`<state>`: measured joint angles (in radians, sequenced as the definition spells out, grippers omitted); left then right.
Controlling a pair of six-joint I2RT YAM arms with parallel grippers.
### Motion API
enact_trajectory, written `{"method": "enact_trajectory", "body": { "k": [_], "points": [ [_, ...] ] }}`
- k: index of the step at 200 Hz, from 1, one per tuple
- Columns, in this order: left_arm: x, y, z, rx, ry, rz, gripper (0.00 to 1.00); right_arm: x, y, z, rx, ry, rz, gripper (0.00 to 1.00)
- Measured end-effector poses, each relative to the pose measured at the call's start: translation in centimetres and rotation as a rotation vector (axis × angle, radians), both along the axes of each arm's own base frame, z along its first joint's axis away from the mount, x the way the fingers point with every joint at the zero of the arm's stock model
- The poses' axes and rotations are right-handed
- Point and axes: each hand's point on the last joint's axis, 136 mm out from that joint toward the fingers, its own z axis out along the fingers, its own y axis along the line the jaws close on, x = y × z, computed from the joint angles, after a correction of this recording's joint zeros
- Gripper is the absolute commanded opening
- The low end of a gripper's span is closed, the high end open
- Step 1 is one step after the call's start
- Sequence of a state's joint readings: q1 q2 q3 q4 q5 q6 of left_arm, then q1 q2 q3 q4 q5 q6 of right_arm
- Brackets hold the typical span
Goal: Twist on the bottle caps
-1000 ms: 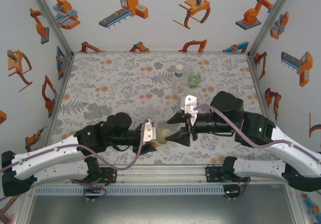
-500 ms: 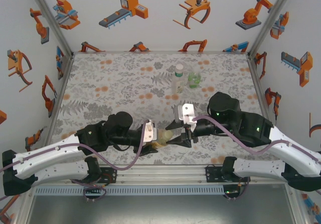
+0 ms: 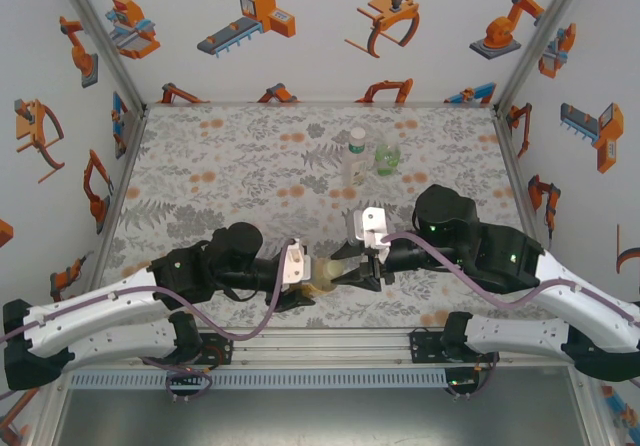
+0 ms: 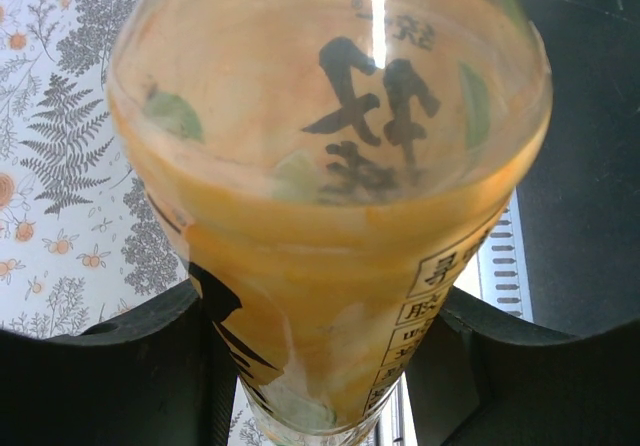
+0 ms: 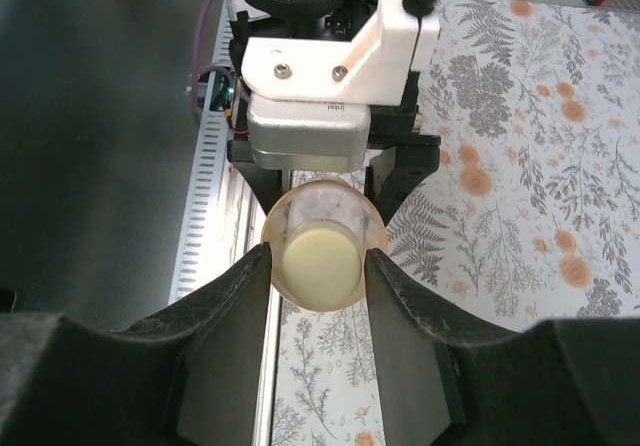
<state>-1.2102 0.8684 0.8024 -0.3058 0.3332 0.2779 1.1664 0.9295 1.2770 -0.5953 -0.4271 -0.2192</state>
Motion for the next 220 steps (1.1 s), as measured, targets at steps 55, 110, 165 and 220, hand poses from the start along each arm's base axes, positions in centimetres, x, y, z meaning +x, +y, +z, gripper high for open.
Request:
{"method": "enact_trajectory", "body": {
  "k": [55, 110, 165, 220],
  "points": [
    [0.0, 0.1, 0.2, -0.006, -0.002, 0.001, 0.00, 0.3, 0.0, 0.0, -0.001, -0.005, -0.015, 0.36],
    [0.1, 0.1, 0.2, -0.006, -0.003, 0.010, 0.00, 0.6, 0.1, 0.0, 0.000, 0.048, -0.052, 0.00],
    [2.5, 0.4, -0.2, 0.015, -0.020, 0.144, 0.00, 5.4, 0.2, -1.1, 0.009, 0.442, -0.459, 0.00],
    [4.4, 1.1, -2.3, 0.097, -0.028, 0.255, 0.00, 9.3, -1.0, -5.1, 0.015, 0.966, -0.942, 0.00]
  ]
}}
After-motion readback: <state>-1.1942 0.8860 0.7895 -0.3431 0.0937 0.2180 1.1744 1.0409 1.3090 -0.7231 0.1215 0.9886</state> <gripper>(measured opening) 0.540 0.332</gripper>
